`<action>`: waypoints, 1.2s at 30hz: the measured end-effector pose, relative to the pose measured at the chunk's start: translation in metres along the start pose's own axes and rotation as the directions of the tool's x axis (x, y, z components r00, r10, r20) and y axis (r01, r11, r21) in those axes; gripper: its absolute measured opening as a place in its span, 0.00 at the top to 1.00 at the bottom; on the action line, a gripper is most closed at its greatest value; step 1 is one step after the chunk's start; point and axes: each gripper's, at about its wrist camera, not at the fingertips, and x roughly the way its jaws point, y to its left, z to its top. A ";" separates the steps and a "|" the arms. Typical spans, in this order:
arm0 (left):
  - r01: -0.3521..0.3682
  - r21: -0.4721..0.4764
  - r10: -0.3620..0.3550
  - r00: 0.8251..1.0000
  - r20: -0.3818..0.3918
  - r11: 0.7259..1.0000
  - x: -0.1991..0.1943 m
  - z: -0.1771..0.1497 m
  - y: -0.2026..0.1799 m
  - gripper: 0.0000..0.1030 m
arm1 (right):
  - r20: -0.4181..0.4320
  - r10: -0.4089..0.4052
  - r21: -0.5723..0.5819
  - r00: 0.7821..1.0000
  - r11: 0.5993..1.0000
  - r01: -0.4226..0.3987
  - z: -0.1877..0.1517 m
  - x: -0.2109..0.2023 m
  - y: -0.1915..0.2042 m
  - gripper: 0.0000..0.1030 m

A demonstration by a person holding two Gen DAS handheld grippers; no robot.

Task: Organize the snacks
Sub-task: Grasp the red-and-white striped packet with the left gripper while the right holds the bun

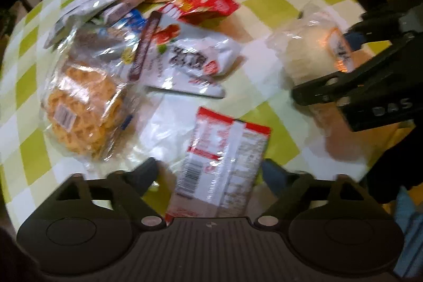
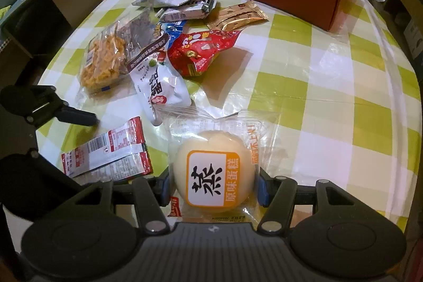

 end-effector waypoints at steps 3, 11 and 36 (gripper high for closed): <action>0.009 -0.032 -0.009 1.000 -0.016 0.999 0.003 -0.005 0.006 0.03 | -0.002 0.000 0.000 1.000 1.000 0.000 0.000 0.000 0.000 0.37; 0.004 -0.096 -0.008 0.999 -0.036 0.995 0.003 -0.022 0.011 0.03 | -0.012 -0.004 -0.004 1.000 1.000 0.004 0.000 -0.001 0.000 0.37; -0.039 -0.181 0.045 0.999 0.028 0.983 -0.001 0.008 0.017 0.05 | 0.000 -0.044 -0.007 0.999 0.999 0.044 0.010 0.004 0.003 0.36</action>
